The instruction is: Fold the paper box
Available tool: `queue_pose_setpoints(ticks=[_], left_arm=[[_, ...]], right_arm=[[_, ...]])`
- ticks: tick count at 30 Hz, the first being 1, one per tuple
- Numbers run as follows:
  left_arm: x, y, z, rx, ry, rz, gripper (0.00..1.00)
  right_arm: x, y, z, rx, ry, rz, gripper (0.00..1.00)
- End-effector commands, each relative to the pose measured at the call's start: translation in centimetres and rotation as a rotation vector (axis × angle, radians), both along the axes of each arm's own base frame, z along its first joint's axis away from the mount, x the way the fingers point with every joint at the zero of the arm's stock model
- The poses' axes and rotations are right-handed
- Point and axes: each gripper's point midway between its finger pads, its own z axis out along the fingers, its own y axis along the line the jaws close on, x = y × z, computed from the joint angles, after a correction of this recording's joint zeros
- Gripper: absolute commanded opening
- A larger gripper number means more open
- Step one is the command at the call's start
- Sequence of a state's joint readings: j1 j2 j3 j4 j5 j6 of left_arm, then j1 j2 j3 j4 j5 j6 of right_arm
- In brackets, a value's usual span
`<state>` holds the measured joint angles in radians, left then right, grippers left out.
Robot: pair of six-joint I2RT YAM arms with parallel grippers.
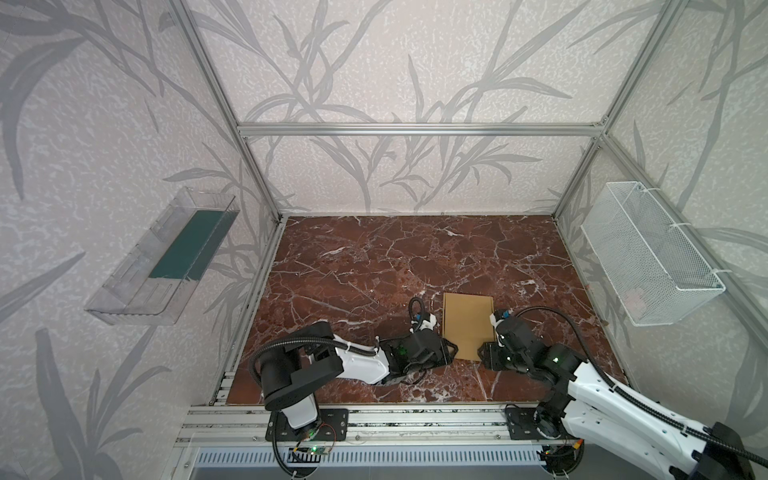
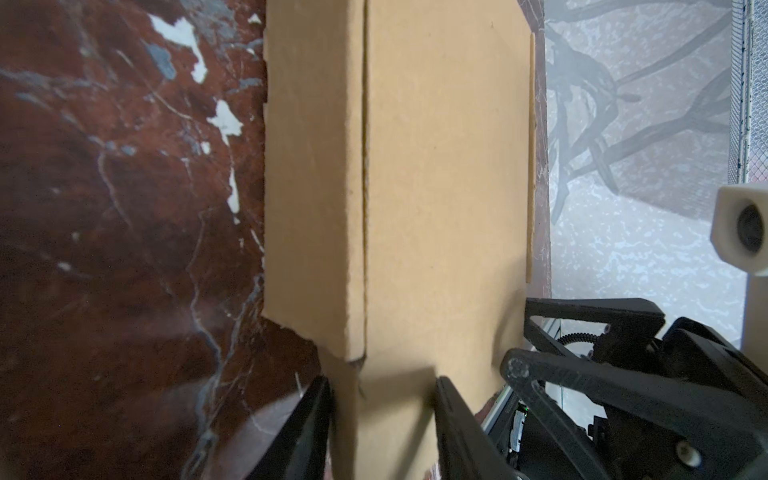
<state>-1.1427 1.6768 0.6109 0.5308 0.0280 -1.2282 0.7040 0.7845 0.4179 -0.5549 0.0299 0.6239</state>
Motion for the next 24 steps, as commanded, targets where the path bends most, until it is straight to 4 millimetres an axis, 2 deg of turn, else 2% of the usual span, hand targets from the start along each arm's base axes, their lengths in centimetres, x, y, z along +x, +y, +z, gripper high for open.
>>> queue_pose_setpoints(ticks=[1, 7, 15, 24], left_arm=[[-0.6, 1.0, -0.8, 0.040, 0.011, -0.007, 0.42], [-0.5, 1.5, -0.7, 0.075, -0.002, -0.010, 0.42], [-0.2, 2.0, 0.6, 0.105, -0.037, -0.004, 0.43], [0.0, 2.8, 0.7, 0.136, -0.054, 0.006, 0.43]], right_arm=[[0.2, -0.2, 0.3, -0.011, -0.017, 0.006, 0.57], [0.2, -0.4, 0.5, -0.020, -0.021, 0.000, 0.58], [0.3, -0.2, 0.6, -0.013, -0.018, 0.003, 0.59], [0.1, 0.0, 0.7, 0.005, -0.013, 0.005, 0.59]])
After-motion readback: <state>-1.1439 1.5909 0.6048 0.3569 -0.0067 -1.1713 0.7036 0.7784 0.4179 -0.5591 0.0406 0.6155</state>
